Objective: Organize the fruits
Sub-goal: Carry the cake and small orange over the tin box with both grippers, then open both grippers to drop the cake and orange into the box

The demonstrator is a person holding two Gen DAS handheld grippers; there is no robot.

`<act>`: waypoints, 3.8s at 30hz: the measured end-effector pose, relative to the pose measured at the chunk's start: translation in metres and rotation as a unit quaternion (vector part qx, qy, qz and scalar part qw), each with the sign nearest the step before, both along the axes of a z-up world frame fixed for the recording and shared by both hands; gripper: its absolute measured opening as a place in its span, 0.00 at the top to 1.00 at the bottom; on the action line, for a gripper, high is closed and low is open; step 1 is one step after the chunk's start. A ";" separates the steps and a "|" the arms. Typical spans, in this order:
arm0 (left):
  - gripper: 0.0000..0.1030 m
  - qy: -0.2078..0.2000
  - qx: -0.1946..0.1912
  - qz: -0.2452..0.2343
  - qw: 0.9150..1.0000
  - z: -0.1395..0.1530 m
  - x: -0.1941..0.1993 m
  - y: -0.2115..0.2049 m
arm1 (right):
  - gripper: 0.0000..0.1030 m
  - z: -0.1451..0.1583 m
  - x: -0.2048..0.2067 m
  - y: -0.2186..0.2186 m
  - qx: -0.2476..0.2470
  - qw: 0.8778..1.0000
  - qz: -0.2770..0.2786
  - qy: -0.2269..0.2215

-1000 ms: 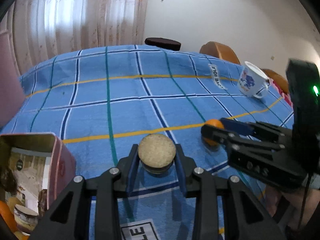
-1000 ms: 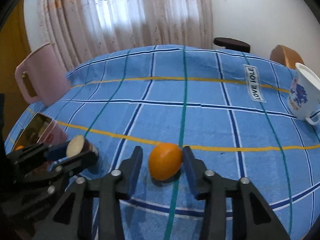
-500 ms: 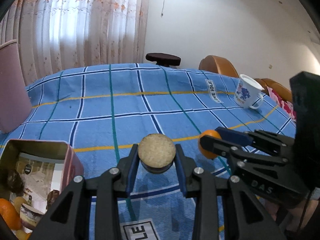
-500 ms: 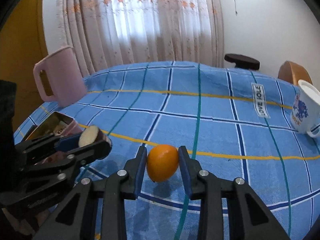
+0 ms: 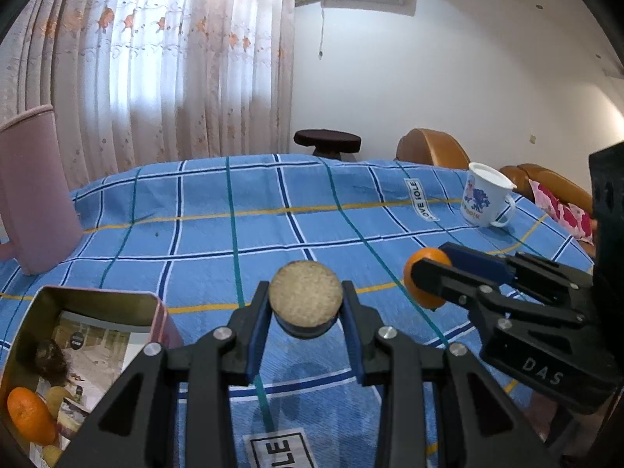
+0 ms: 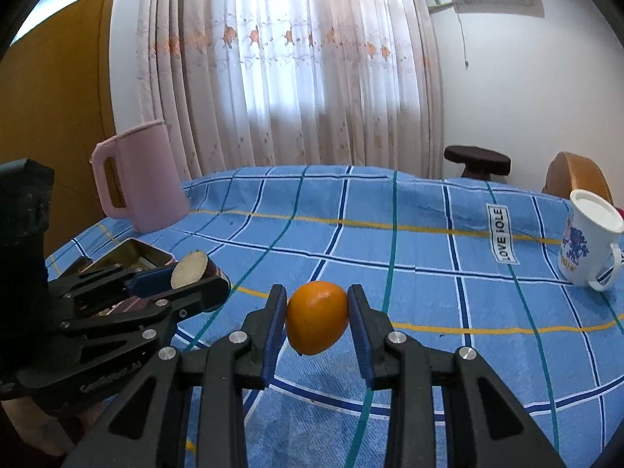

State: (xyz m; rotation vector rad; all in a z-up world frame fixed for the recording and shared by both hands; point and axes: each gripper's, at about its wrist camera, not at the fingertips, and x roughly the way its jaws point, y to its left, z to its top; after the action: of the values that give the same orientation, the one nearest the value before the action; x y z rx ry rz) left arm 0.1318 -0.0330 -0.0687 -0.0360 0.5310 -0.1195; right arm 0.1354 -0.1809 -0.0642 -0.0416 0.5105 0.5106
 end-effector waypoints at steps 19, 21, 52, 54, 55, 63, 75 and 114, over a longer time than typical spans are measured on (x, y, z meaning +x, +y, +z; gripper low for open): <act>0.65 -0.056 0.029 0.016 0.998 0.010 -0.019 -0.008 | 0.67 0.011 -0.025 -0.005 0.012 0.998 0.003 -0.068; 0.65 -0.060 0.029 0.018 0.998 0.011 -0.021 -0.008 | 0.67 0.011 -0.027 -0.004 0.010 0.997 0.003 -0.075; 0.65 -0.091 0.032 0.032 0.995 0.014 -0.037 -0.008 | 0.67 0.016 -0.053 -0.008 0.009 0.993 -0.003 -0.118; 0.65 -0.087 0.029 0.030 0.995 0.013 -0.037 -0.006 | 0.67 0.016 -0.054 -0.008 0.009 0.993 -0.002 -0.117; 0.65 -0.084 0.027 0.030 0.996 0.013 -0.038 -0.005 | 0.67 0.016 -0.054 -0.008 0.009 0.993 -0.002 -0.114; 0.65 -0.054 0.011 0.035 0.998 0.012 -0.057 0.017 | 0.67 0.020 -0.053 0.003 0.028 0.996 0.018 -0.084; 0.65 -0.040 0.023 0.083 0.996 0.030 -0.096 0.071 | 0.67 0.047 -0.058 0.079 0.044 0.990 0.113 -0.078; 0.56 0.049 0.022 0.159 0.986 -0.012 -0.114 0.143 | 0.64 -0.017 -0.052 0.187 -0.047 0.971 0.221 0.083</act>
State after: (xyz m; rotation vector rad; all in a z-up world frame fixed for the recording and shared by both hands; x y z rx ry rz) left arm 0.0178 0.1096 -0.0807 -0.0839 0.6203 0.2075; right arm 0.0832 0.0063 -0.0815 -0.2085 0.6949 0.9314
